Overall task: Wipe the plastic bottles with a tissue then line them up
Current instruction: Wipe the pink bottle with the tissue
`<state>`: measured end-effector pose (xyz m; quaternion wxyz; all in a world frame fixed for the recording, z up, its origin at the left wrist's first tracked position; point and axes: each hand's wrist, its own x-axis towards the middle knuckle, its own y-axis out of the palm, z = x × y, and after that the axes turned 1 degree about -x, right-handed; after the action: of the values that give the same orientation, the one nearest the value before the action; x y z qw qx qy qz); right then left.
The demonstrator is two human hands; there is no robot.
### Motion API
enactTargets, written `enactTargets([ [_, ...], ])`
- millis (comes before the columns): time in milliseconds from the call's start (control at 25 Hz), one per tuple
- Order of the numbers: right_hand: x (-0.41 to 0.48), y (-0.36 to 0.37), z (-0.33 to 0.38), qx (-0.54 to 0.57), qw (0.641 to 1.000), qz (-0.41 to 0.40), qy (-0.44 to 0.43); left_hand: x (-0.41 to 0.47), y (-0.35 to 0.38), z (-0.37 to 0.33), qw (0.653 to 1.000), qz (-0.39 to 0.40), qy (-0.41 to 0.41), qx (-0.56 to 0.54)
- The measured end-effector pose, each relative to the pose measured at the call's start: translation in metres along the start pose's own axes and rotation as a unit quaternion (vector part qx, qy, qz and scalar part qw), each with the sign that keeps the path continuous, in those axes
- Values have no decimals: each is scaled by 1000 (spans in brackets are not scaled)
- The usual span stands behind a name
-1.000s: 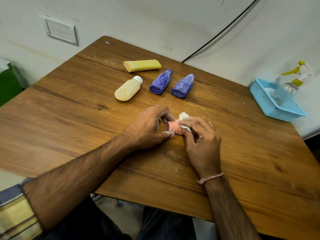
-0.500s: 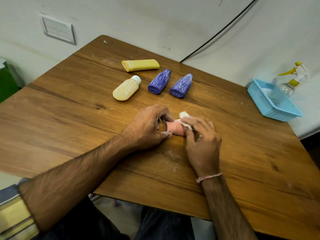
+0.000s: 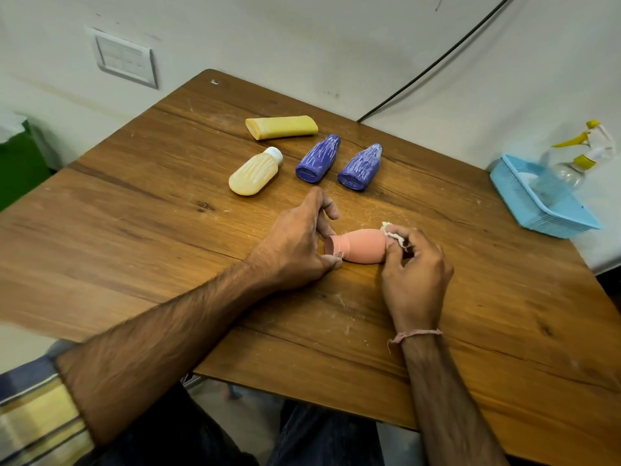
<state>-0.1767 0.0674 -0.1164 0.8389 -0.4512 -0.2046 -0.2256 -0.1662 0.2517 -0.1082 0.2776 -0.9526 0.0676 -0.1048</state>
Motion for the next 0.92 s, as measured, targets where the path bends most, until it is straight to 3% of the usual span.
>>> enactTargets([
  [80, -1, -1, 1, -15, 999, 21, -24, 1, 0, 0, 1000, -3, -4, -1],
  [160, -9, 2, 13, 18, 983, 84, -162, 0, 0, 1, 1000, -7, -3, -8],
  [240, -15, 5, 18, 50, 961, 133, -236, -1, -1, 1, 1000, -7, 0, -19],
  [320, -10, 7, 10, 42, 981, 80, -170, -1, -1, 0, 1000, -7, -7, -16],
  [440, 3, 0, -2, 16, 999, 14, 38, 0, -1, -1, 1000, -7, -19, -11],
  [480, 3, 0, -2, 2, 999, 23, 36, 0, 0, 0, 1000, -8, -19, -11],
  [600, -8, 1, 12, 41, 981, 91, -164, 0, 0, 2, 1000, -14, -15, -11],
  [680, -14, 2, 16, 69, 958, 130, -247, 0, 1, 4, 1000, -13, -14, -16],
  [760, -10, 5, 10, 55, 976, 94, -188, 0, 2, 3, 1000, -15, -18, -19],
  [840, -2, 2, 6, 21, 998, 40, -37, 0, 1, 3, 999, -16, -23, -16],
  [920, -1, 1, 5, -1, 999, 40, -13, 0, 1, 3, 999, -17, -26, -14],
])
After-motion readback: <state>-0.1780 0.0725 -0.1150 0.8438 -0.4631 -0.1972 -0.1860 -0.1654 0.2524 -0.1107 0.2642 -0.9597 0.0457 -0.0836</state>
